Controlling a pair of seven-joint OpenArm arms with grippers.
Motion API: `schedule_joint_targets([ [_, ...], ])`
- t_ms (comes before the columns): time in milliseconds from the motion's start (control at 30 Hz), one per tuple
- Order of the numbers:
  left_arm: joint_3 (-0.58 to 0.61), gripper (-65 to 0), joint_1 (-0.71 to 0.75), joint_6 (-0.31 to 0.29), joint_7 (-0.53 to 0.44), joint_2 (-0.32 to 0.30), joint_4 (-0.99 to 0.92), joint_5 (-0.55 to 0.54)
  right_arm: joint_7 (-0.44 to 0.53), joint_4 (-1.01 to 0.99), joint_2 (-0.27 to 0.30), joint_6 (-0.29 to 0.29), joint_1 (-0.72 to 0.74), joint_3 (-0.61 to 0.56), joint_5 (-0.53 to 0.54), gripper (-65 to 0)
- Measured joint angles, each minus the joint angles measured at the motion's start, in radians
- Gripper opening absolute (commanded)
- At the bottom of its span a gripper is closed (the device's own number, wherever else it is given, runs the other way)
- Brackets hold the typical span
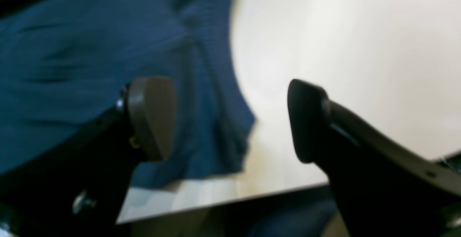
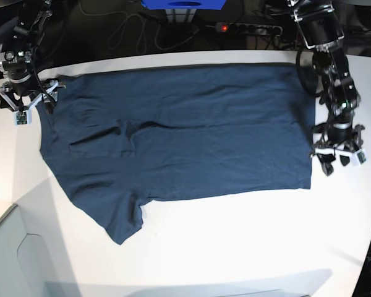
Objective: Fold the T-shirt properly
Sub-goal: 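Release the shirt and move the left gripper along its side toward the hem, then move the right gripper along the shirt side to the hem corner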
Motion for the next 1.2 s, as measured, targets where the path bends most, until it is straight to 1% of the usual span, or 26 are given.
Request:
schedule_joint_targets([
  [100,0.071,-30.9,-0.073,0.001,0.003,-0.021,-0.080,0.002,0.000,0.001,0.003,0.000,0.002,0.000,-0.003,-18.5],
  [200,0.126,-30.9,-0.134,-0.018,-0.008,-0.029,-0.148,-0.003,0.000,0.000,0.003,0.000,-0.001,0.000,-0.002,-18.5],
  [300,0.158,-30.9,-0.199,-0.010,-0.008,-0.033,-0.262,0.001,-0.003,-0.003,0.003,0.000,-0.002,0.002,-0.003,-18.5],
  [433,0.165,-30.9,-0.274,-0.010,-0.008,-0.035,-0.412,-0.003,0.000,-0.003,0.005,0.000,0.000,0.001,-0.003,-18.5],
  [700,0.165,-30.9,-0.383,-0.006,-0.013,-0.040,-0.563,-0.003,0.000,-0.003,0.003,0.000,0.000,0.001,-0.003,-18.5],
  [767,0.165,-30.9,-0.396,-0.007,-0.014,-0.041,-0.595,0.002,0.000,-0.003,0.003,0.000,0.000,0.001,-0.003,-18.5],
  [933,0.165,-31.0,-0.399,-0.007,-0.014,-0.033,-0.615,0.086,0.000,-0.003,0.003,0.000,0.000,0.001,-0.003,-18.5],
  [1133,0.164,-31.3,-0.402,-0.007,-0.019,-0.029,-0.619,0.100,-0.006,0.001,0.003,0.000,0.009,0.001,-0.003,-18.5],
  [1200,0.164,-34.5,-0.402,-0.007,-0.023,-0.029,-0.621,0.100,-0.003,0.001,0.003,0.000,0.024,0.001,-0.002,-18.5],
])
